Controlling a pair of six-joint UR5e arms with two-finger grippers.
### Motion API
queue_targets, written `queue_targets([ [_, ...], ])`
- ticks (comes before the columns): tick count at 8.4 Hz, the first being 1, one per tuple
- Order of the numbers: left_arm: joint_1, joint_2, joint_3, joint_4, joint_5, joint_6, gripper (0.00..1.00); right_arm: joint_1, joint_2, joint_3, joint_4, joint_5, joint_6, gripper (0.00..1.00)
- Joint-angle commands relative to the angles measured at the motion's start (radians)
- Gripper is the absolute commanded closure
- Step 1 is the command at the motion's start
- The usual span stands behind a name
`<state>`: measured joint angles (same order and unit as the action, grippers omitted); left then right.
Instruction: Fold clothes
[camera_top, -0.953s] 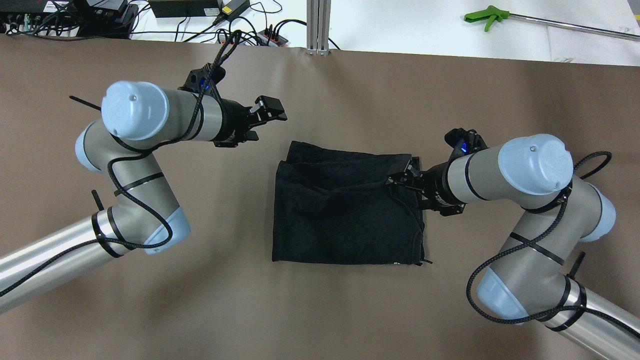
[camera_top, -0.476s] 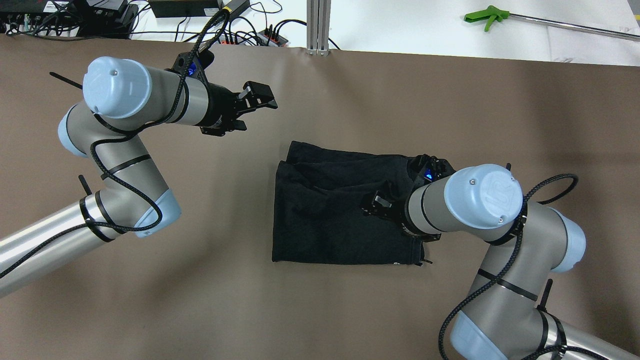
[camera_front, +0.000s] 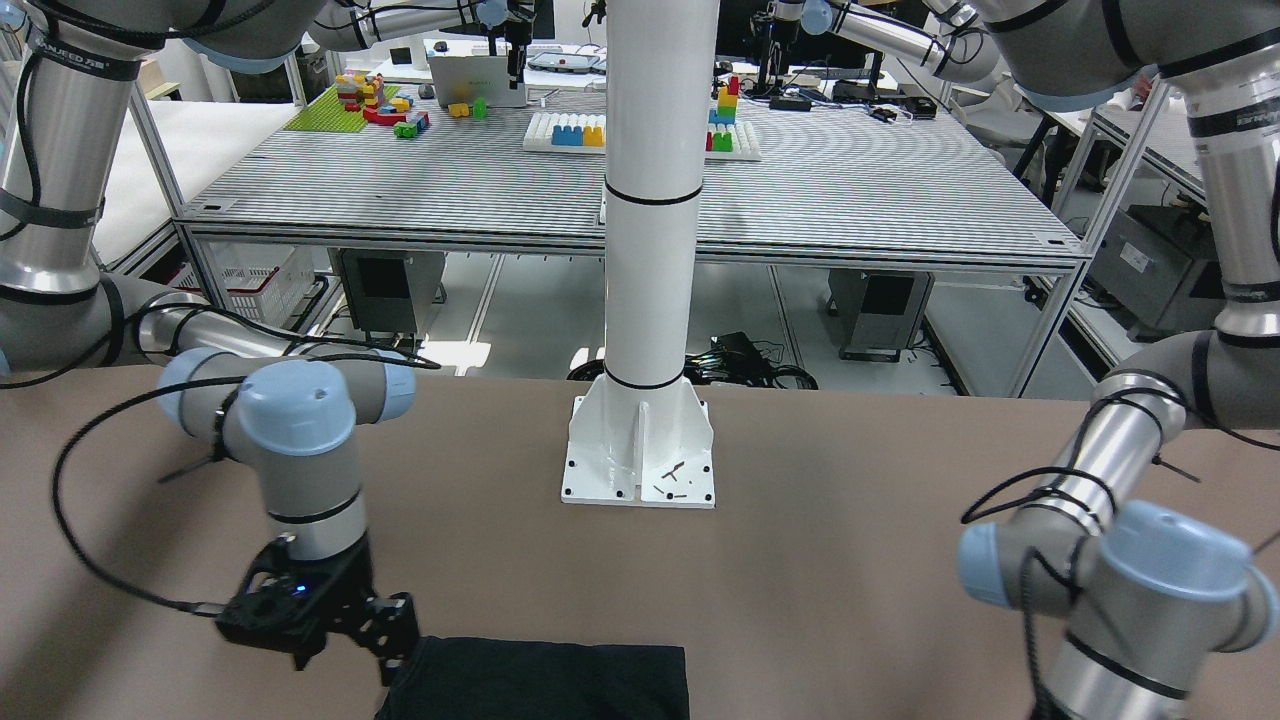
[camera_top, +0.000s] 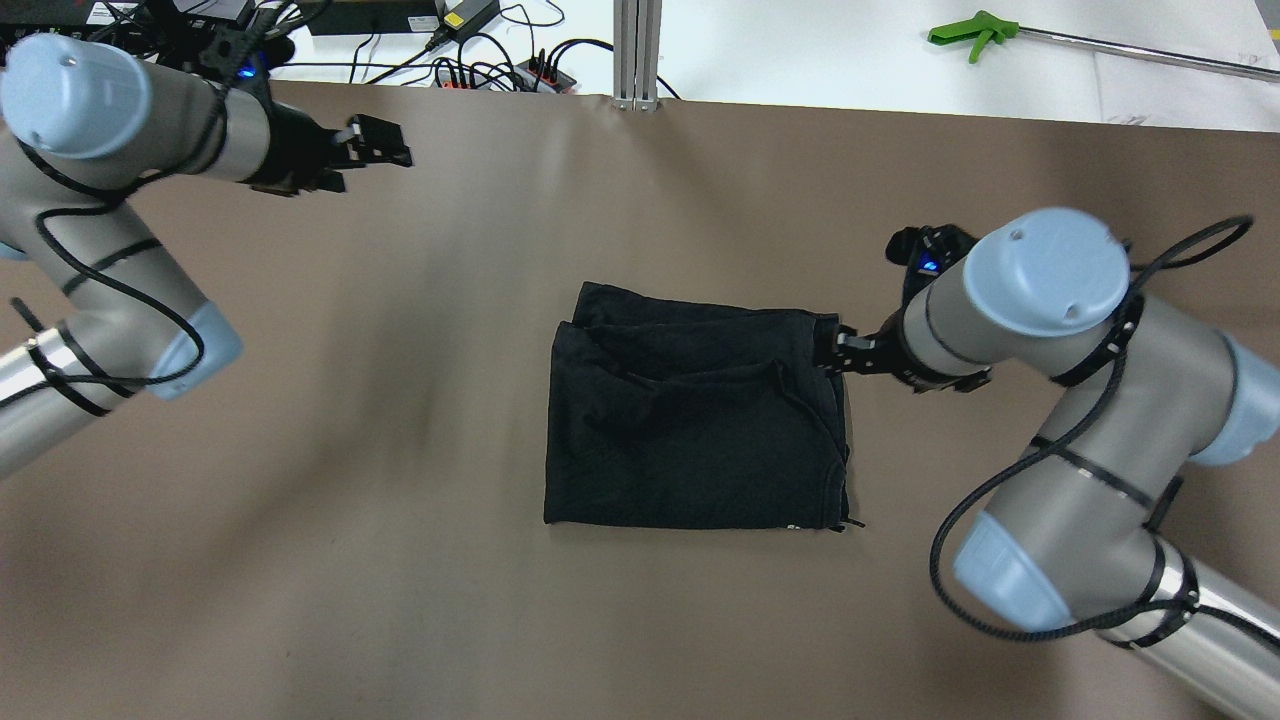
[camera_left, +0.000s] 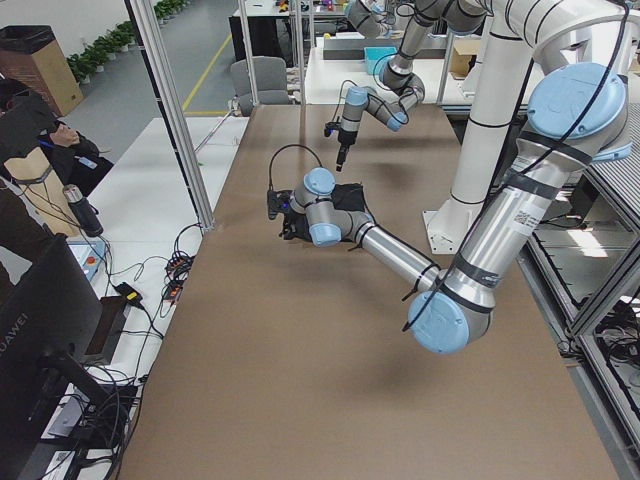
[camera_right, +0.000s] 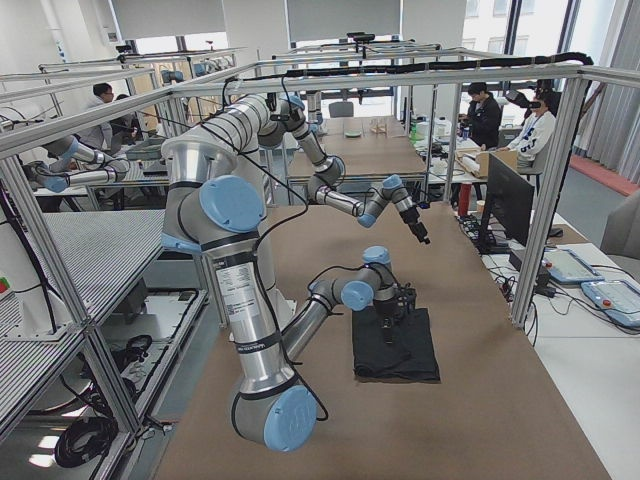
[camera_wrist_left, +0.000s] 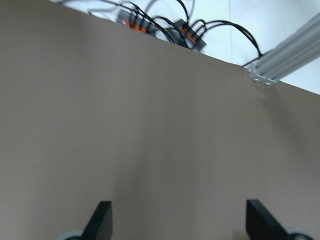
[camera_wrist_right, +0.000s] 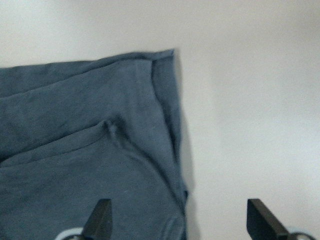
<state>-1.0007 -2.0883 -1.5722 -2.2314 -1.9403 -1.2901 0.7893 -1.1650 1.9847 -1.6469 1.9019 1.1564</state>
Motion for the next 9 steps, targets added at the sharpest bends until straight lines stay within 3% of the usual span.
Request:
queue_targets([
  [1, -0.221, 0.103, -0.005, 0.134, -0.046, 0.442, 0.06, 0.247, -0.078, -0.001, -0.163, 0.025, -0.553, 0.05],
  [2, -0.278, 0.144, -0.006, 0.154, -0.037, 0.556, 0.06, 0.340, -0.137, -0.007, -0.160, 0.026, -0.749, 0.05],
  [4, -0.361, 0.244, -0.006, 0.198, 0.090, 0.764, 0.06, 0.501, -0.253, -0.024, -0.148, 0.026, -1.075, 0.05],
  [7, -0.394, 0.414, -0.098, 0.216, 0.260, 1.009, 0.06, 0.687, -0.442, -0.055, -0.050, 0.005, -1.225, 0.05],
  [9, -0.394, 0.485, -0.172, 0.219, 0.258, 1.009, 0.06, 0.767, -0.446, -0.214, 0.138, -0.012, -1.293, 0.05],
])
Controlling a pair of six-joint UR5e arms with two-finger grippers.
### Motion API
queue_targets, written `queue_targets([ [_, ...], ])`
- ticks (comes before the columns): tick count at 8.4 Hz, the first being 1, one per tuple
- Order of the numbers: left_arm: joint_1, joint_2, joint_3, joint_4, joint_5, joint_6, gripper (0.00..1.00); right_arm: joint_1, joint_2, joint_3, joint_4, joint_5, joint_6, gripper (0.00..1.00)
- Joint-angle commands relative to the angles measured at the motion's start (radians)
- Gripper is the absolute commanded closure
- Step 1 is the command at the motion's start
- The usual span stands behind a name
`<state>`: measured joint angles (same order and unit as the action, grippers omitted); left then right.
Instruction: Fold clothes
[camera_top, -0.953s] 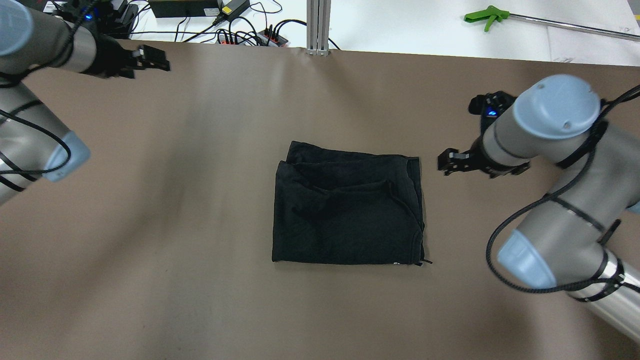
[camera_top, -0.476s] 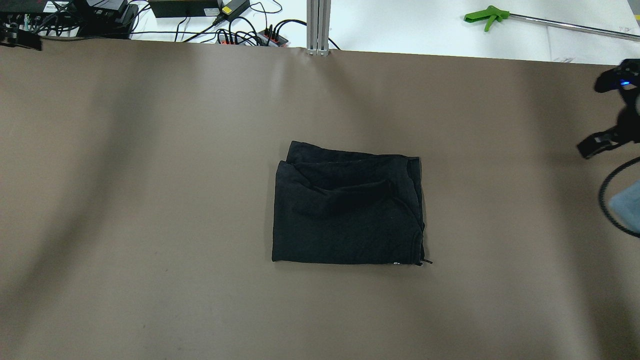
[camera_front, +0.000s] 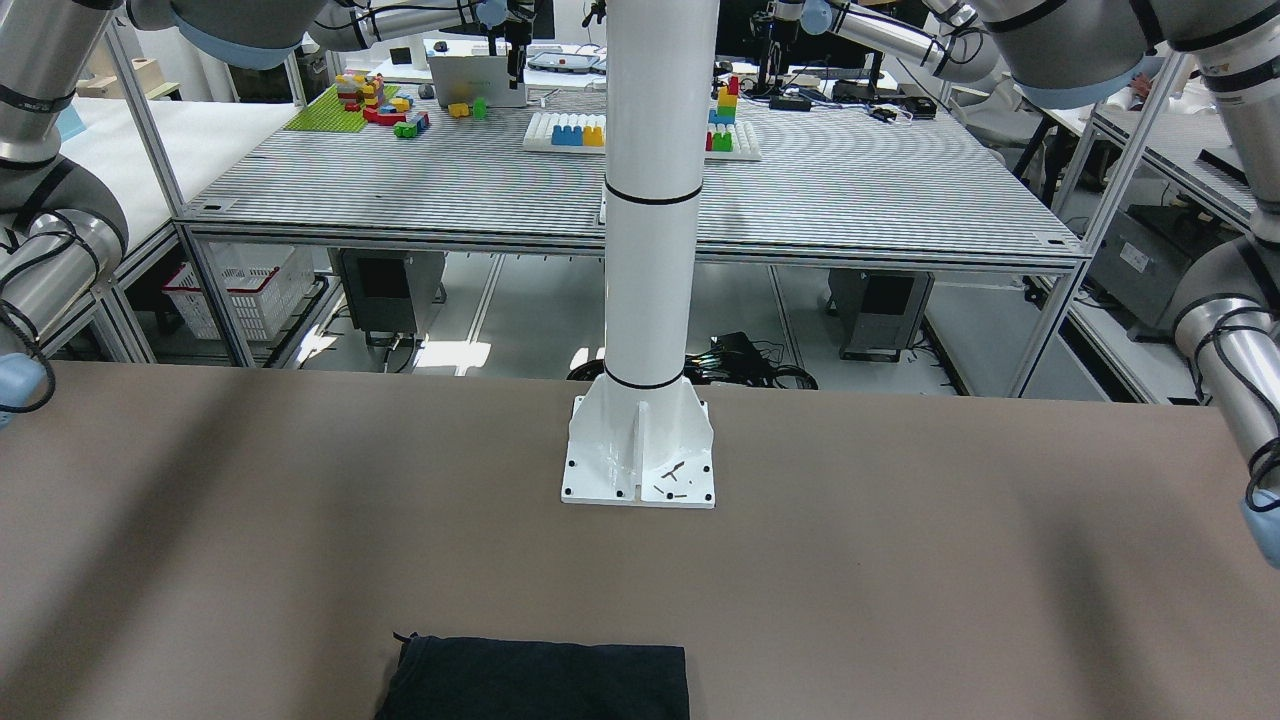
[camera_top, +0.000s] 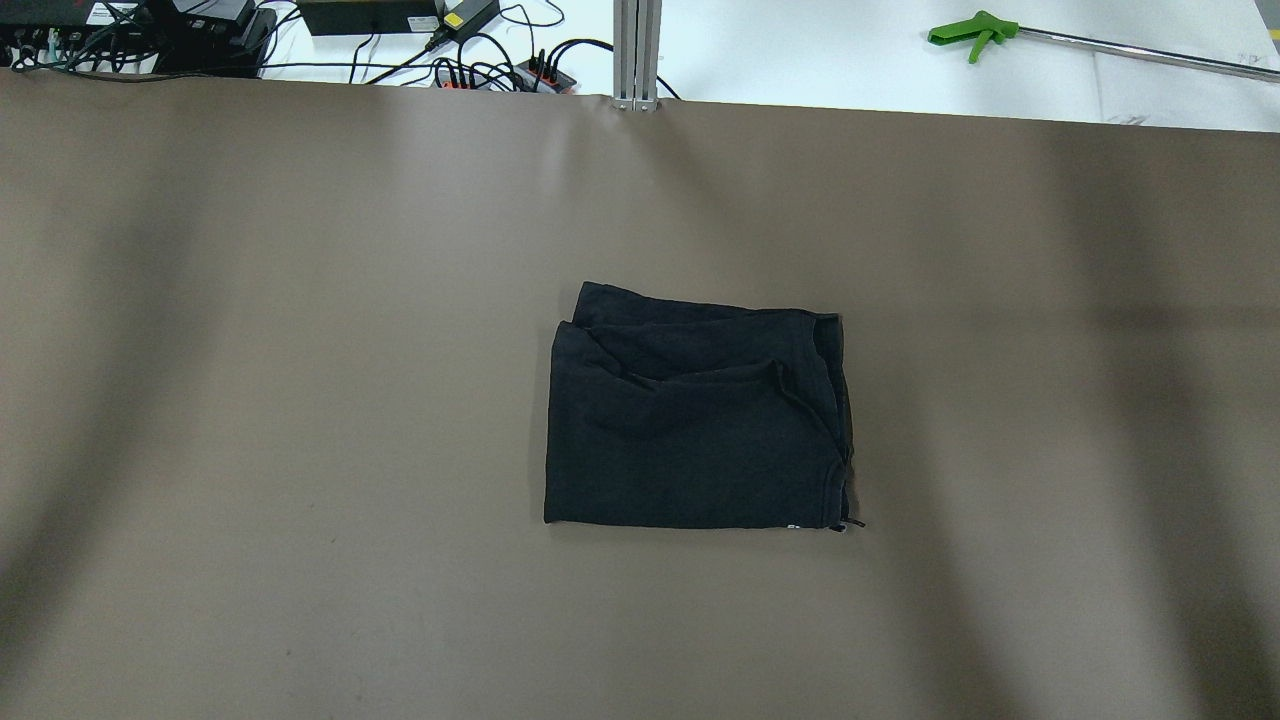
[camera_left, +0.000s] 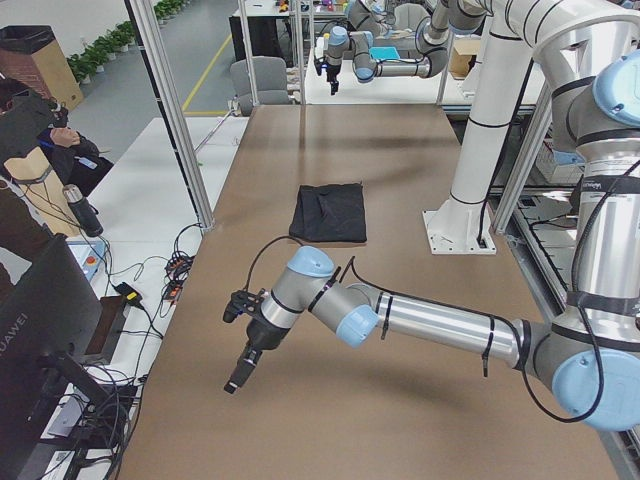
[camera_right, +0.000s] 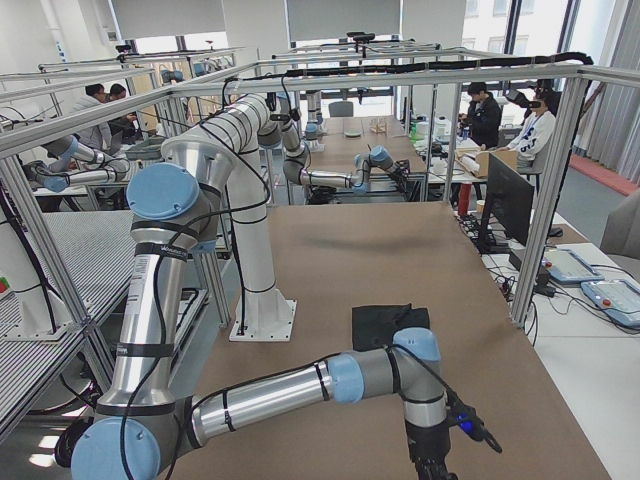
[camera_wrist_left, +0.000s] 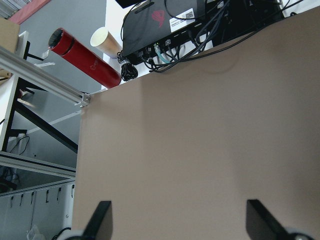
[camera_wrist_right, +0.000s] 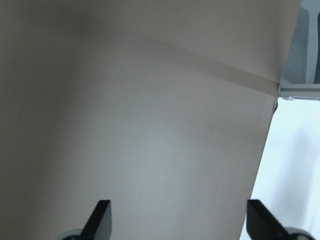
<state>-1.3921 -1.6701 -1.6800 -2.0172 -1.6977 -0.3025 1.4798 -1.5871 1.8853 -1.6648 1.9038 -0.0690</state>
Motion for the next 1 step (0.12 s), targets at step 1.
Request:
queue_targets([
  [1, -0.002, 0.069, -0.060, 0.006, 0.003, 0.022, 0.06, 0.088, -0.025, -0.156, 0.199, -0.014, -0.074, 0.05],
])
